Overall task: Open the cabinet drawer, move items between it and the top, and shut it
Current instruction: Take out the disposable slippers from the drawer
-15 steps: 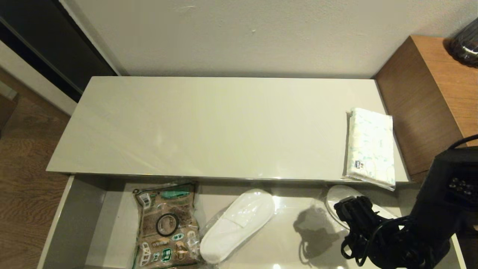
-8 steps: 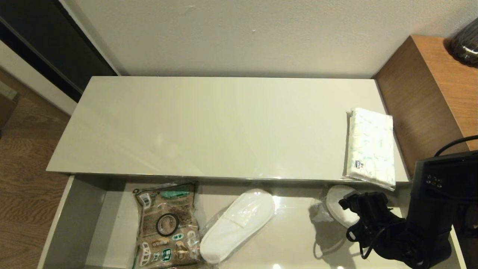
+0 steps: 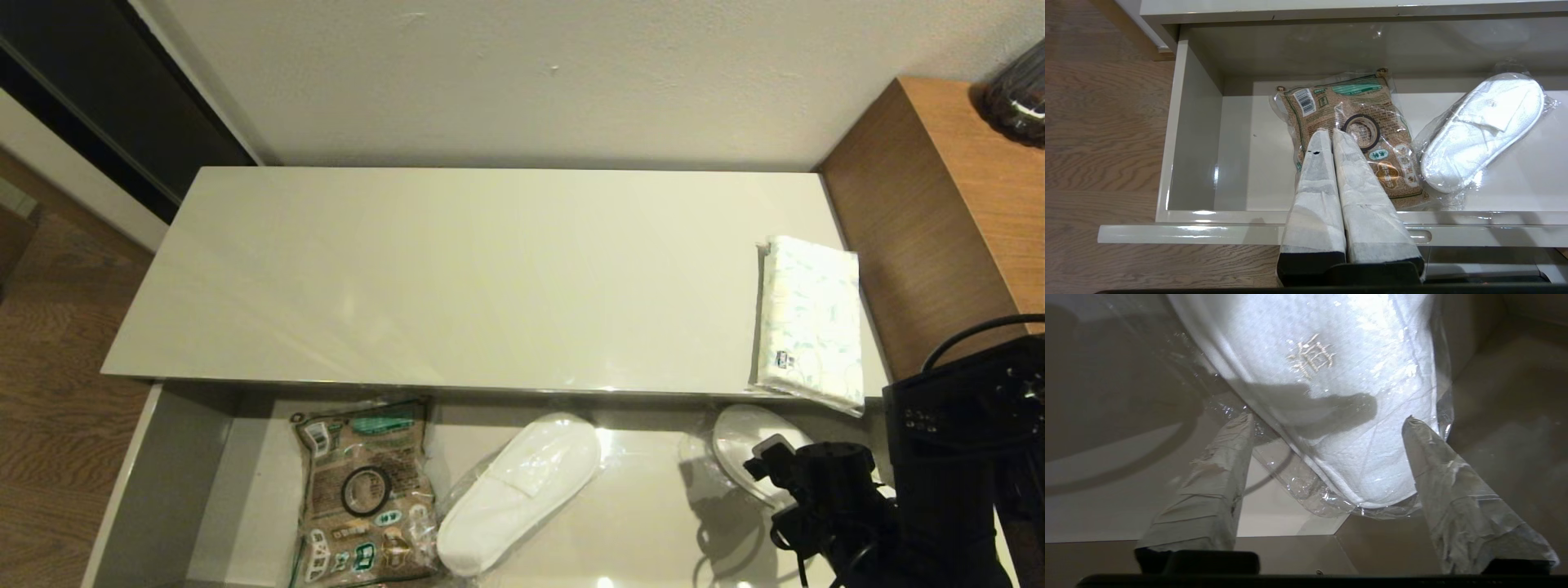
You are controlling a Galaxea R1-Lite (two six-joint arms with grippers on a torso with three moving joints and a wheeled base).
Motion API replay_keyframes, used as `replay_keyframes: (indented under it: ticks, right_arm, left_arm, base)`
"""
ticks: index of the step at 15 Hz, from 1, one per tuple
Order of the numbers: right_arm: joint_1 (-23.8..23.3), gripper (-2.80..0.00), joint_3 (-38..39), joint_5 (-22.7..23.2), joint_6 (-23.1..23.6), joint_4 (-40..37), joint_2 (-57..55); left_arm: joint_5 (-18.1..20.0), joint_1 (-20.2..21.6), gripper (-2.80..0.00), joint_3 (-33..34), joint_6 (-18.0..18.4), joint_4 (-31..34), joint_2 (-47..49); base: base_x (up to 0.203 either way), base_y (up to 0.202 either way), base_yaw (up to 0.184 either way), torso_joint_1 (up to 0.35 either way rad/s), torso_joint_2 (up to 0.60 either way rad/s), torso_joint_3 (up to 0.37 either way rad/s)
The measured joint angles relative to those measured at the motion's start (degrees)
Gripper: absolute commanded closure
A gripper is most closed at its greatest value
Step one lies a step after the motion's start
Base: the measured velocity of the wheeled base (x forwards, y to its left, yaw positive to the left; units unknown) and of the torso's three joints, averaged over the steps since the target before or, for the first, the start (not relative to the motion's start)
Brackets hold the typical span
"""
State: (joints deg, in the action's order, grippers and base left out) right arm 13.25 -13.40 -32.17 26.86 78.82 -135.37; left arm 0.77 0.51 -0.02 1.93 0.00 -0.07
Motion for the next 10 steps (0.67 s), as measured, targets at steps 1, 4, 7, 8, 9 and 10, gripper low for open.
replay_keyframes:
  ticks: [1, 4, 7, 8, 9, 10]
  right_arm:
    - [0.0, -2.80, 1.1, 0.6, 0.8, 3.1, -1.2]
    - [-0.2, -2.80, 4.0, 3.0, 1.6, 8.0, -4.9]
    - [-1.7, -2.80, 2.2, 3.3, 2.7, 8.4, -7.5]
    - [-2.3, -2.80, 1.1, 3.3, 3.1, 8.4, -8.0]
    - [-2.7, -2.80, -0.3, 3.2, 3.6, 8.4, -8.4]
    - [-3.1, -2.80, -1.3, 3.2, 3.9, 8.4, -8.7]
  left_arm:
    - [0.0, 0.0, 0.00, 0.0, 0.0, 0.0, 0.0]
    - [0.0, 0.0, 0.00, 0.0, 0.0, 0.0, 0.0]
    - [0.0, 0.0, 0.00, 0.0, 0.0, 0.0, 0.0]
    - [0.0, 0.0, 0.00, 0.0, 0.0, 0.0, 0.0]
    - [0.0, 0.0, 0.00, 0.0, 0.0, 0.0, 0.0]
    - [0.0, 0.0, 0.00, 0.0, 0.0, 0.0, 0.0]
  base:
    - [0.000, 0.000, 0.000, 0.000, 0.00, 0.000]
    - [0.000, 0.000, 0.000, 0.000, 0.00, 0.000]
    - [0.000, 0.000, 0.000, 0.000, 0.00, 0.000]
    - [0.000, 0.000, 0.000, 0.000, 0.00, 0.000]
    - [0.000, 0.000, 0.000, 0.000, 0.00, 0.000]
    - [0.000, 0.000, 0.000, 0.000, 0.00, 0.000]
